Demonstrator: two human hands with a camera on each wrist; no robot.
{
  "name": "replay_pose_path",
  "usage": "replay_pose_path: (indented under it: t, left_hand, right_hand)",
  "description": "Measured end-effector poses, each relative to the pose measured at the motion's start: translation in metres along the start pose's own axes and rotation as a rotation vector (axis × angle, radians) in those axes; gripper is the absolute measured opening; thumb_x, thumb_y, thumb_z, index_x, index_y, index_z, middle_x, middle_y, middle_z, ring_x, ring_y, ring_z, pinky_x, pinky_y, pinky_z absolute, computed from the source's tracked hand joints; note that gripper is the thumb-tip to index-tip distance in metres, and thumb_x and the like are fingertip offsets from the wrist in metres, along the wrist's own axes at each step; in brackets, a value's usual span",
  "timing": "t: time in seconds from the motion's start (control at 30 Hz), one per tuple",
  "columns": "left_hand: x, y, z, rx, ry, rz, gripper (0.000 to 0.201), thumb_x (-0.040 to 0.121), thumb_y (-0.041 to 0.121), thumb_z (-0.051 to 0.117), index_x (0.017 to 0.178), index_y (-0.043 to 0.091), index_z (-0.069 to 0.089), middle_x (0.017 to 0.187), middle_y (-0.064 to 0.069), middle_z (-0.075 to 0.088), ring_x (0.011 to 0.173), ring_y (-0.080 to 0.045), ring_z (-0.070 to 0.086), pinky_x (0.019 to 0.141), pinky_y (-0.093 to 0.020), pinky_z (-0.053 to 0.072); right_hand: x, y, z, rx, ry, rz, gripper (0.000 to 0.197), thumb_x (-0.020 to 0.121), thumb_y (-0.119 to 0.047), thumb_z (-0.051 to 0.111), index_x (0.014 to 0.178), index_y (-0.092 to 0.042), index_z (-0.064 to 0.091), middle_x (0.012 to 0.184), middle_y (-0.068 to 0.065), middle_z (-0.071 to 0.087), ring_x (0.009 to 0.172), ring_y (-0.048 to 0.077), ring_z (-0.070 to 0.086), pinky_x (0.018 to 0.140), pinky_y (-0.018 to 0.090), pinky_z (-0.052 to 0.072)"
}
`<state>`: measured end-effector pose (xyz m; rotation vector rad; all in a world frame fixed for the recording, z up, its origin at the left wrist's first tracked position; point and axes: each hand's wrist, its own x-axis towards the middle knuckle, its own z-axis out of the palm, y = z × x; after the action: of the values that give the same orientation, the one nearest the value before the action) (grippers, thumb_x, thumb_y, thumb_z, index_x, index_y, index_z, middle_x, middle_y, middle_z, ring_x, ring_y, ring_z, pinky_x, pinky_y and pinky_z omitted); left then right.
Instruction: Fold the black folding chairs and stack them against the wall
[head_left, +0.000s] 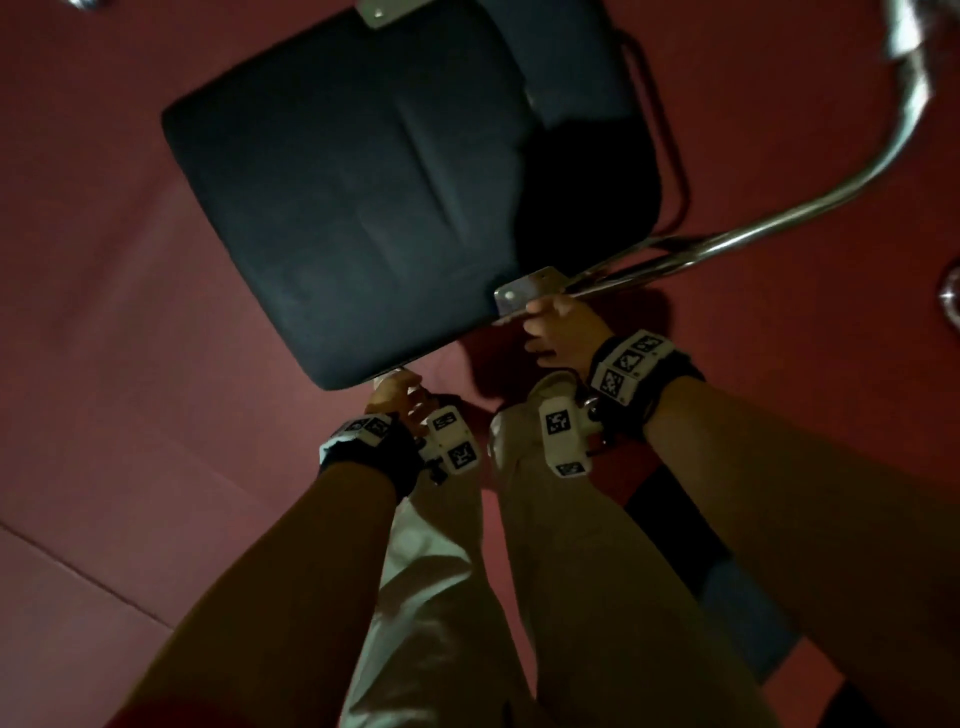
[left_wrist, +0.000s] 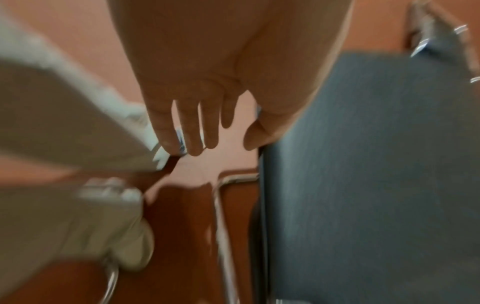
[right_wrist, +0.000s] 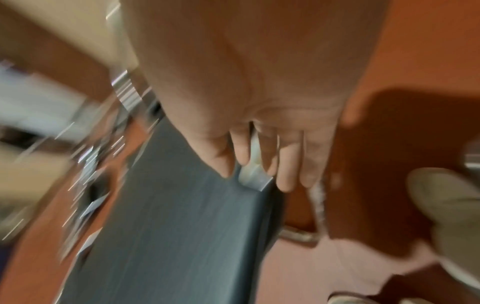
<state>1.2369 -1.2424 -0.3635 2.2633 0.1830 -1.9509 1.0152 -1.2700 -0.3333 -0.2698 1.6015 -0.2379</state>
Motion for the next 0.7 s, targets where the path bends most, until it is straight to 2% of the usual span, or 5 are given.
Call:
replay_pose_path:
  t: [0.13, 0.33, 0.47, 0.6, 0.7]
  left_hand:
    - [-0.002, -0.003, 0.043, -0.069, -0.017, 0.003, 0.009, 0.098, 0.01, 0.048, 0.093, 0.004, 0.052, 0.114, -0.015, 0.059, 0.107, -0.036, 0.06, 0.095, -0.048, 0.049]
    - [0.1, -0.016, 0.05, -0.072, -0.027, 0.081, 0.025, 0.063, 0.001, 0.05, 0.086, 0.009, 0.056, 0.13, -0.014, 0.063, 0.123, -0.035, 0.06, 0.107, -0.057, 0.042]
    - [0.021, 0.001, 0.085, -0.268, -0.037, 0.068, 0.018, 0.07, -0.002, 0.043, 0.077, 0.013, 0.046, 0.106, -0.01, 0.062, 0.106, -0.036, 0.063, 0.098, -0.056, 0.047]
    - [0.007, 0.003, 0.092, -0.399, -0.127, 0.139, 0.013, 0.053, 0.007, 0.052, 0.059, 0.019, 0.052, 0.086, -0.004, 0.061, 0.087, -0.029, 0.063, 0.091, -0.048, 0.051]
    - [0.007, 0.002, 0.096, -0.469, -0.133, 0.122, 0.017, 0.055, 0.008, 0.054, 0.069, 0.019, 0.053, 0.091, -0.002, 0.062, 0.09, -0.026, 0.063, 0.098, -0.046, 0.048]
  right_hand:
    - [-0.014, 0.027, -0.07, 0.03, 0.092, 0.049, 0.018, 0.097, -0.007, 0.055, 0.113, -0.015, 0.054, 0.095, 0.005, 0.062, 0.075, 0.016, 0.059, 0.076, 0.034, 0.048]
    - [-0.031, 0.036, -0.151, 0.53, 0.267, -0.039, 0.015, 0.103, -0.016, 0.042, 0.109, -0.014, 0.056, 0.112, 0.01, 0.063, 0.097, 0.025, 0.062, 0.097, 0.043, 0.047]
    - [-0.025, 0.018, -0.185, 0.764, 0.346, -0.262, 0.029, 0.096, -0.021, 0.054, 0.125, -0.02, 0.053, 0.112, 0.001, 0.068, 0.102, 0.021, 0.066, 0.085, 0.038, 0.054]
    - [-0.025, -0.013, -0.196, 0.823, 0.421, -0.402, 0.004, 0.091, -0.014, 0.06, 0.092, -0.012, 0.057, 0.081, 0.003, 0.066, 0.083, 0.023, 0.066, 0.079, 0.043, 0.058]
    - [-0.02, -0.029, -0.2, 0.985, 0.455, -0.395, 0.01, 0.092, -0.014, 0.064, 0.087, -0.007, 0.058, 0.074, 0.009, 0.064, 0.07, 0.025, 0.064, 0.077, 0.044, 0.058]
